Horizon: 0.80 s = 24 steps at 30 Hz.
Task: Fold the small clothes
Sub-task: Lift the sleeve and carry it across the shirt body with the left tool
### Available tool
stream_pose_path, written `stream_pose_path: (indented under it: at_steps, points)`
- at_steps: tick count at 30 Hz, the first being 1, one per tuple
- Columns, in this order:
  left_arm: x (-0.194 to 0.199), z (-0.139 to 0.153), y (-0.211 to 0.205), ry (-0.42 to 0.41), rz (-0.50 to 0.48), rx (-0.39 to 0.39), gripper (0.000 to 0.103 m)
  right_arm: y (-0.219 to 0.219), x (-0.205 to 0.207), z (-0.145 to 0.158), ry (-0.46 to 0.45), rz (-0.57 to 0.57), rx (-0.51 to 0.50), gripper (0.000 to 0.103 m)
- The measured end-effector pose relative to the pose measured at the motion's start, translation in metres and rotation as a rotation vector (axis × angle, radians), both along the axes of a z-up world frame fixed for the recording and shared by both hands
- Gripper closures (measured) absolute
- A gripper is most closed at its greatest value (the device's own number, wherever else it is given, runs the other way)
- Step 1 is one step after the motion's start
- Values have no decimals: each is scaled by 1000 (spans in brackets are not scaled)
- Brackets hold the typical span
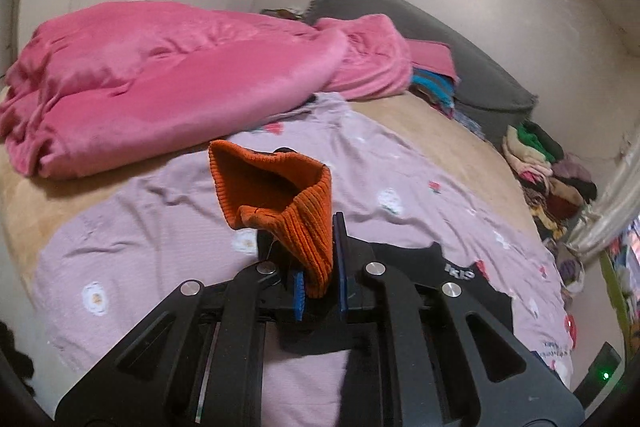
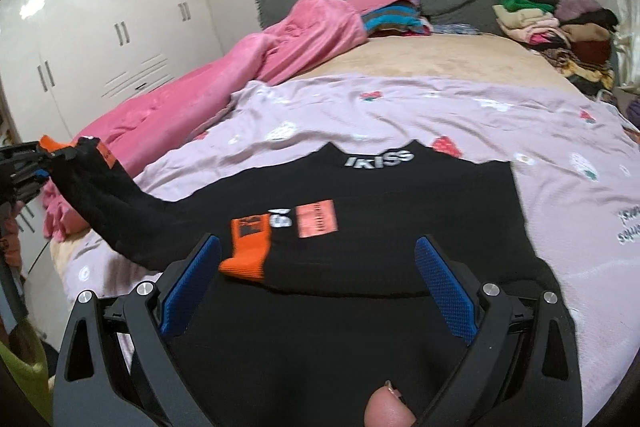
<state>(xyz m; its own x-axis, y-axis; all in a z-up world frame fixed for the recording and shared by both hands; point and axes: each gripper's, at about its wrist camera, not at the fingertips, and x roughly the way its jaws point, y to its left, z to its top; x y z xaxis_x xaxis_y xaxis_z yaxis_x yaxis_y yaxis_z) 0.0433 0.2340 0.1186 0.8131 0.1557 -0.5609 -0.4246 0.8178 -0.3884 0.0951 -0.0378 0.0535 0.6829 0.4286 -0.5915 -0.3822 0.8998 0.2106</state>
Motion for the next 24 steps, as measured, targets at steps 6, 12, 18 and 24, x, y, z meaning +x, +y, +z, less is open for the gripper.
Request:
stream_pose_path:
  at_steps: [6, 12, 18, 24]
  points:
    - [24, 10, -36, -14, -92, 24, 98, -29, 2, 2, -8, -73, -4, 6]
    - [42, 12, -69, -19, -172, 45, 98, -57, 3, 3, -8, -131, 14, 6]
    - [59, 9, -103, -15, -254, 58, 98, -78, 4, 3, -14, -188, 16, 6]
    - [78, -8, -139, 33, -356, 79, 98, -103, 7, 1, -10, -281, 1, 6]
